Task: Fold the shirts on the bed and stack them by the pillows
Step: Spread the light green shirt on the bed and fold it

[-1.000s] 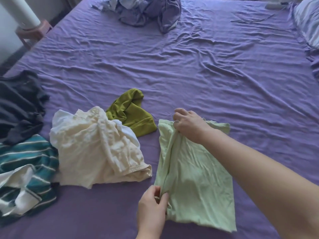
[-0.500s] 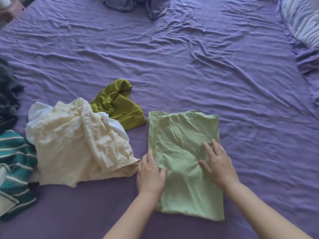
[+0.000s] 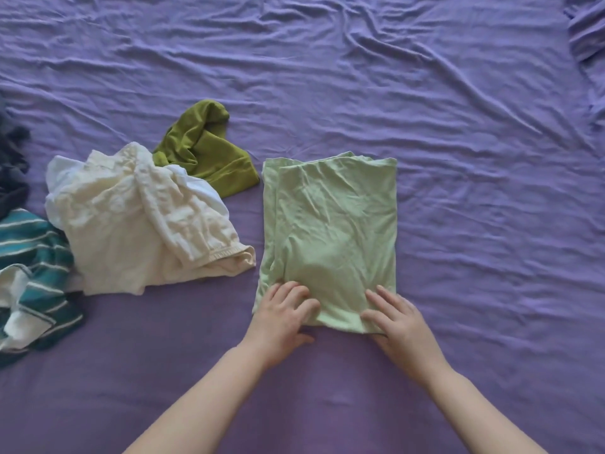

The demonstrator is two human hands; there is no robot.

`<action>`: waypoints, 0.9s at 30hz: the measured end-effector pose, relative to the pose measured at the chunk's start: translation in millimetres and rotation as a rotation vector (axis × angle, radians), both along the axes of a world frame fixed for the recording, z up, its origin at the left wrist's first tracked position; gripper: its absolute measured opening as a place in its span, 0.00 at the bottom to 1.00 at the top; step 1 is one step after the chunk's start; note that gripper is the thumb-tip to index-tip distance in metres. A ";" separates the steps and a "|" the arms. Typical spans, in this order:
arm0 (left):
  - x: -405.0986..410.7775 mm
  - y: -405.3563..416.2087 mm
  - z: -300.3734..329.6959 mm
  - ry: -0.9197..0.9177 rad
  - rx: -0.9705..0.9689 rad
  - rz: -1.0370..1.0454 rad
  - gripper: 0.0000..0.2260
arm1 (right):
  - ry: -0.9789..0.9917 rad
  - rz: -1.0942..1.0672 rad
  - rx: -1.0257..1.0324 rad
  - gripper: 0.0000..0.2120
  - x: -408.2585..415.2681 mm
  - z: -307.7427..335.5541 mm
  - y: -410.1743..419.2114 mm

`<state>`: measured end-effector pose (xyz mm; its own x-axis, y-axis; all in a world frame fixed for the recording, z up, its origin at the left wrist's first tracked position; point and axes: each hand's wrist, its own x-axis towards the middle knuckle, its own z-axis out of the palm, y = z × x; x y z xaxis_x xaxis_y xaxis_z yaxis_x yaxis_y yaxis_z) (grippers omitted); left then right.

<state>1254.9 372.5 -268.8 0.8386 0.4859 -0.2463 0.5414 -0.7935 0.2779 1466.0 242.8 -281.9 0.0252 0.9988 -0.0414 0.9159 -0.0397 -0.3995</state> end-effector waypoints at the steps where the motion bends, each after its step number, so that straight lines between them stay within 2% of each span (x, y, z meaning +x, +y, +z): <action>1: 0.7 2.1 -2.0 0.004 0.023 -0.008 0.28 | 0.007 -0.002 0.040 0.16 2.1 -0.2 1.2; 5: -1.8 6.9 -2.5 -0.052 0.165 -0.050 0.13 | 0.062 0.027 0.063 0.10 5.9 6.0 3.7; 9: -6.7 7.4 11.5 -0.045 0.203 -0.084 0.14 | 0.124 0.048 0.054 0.07 10.1 24.5 -3.9; 12: -17.0 -13.7 31.4 -0.022 0.068 -0.134 0.14 | 0.068 0.126 -0.076 0.05 13.3 43.2 -23.4; 14: -29.7 -36.8 43.4 0.014 -0.072 -0.180 0.12 | 0.065 0.173 -0.342 0.03 13.5 54.1 -46.5; 16: -42.7 -55.6 55.0 0.044 -0.269 -0.181 0.07 | 0.173 0.159 -0.578 0.06 14.1 65.9 -68.8; 18: -47.4 -60.0 66.6 0.137 -0.413 -0.121 0.03 | 0.359 0.089 -0.673 0.08 17.7 82.9 -73.3; 20: -43.5 -47.9 77.8 0.085 -0.445 -0.009 0.04 | 0.504 -0.009 -0.621 0.08 23.4 98.6 -59.3; 23: -24.7 -8.8 91.5 -0.041 -0.359 0.236 0.04 | 0.601 -0.224 -0.454 0.06 32.1 105.6 -13.4; 25: -6.7 21.0 93.4 -0.096 -0.288 0.394 0.05 | 0.607 -0.378 -0.366 0.05 39.4 99.7 24.5; 27: 12.6 45.4 87.3 -0.133 -0.230 0.476 0.07 | 0.526 -0.484 -0.304 0.04 46.1 86.6 58.8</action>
<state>1267.5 417.9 -181.5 0.5707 0.7652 -0.2979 0.7740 -0.3801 0.5063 1512.1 301.6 -195.2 0.3565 0.8247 -0.4391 0.4617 -0.5641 -0.6845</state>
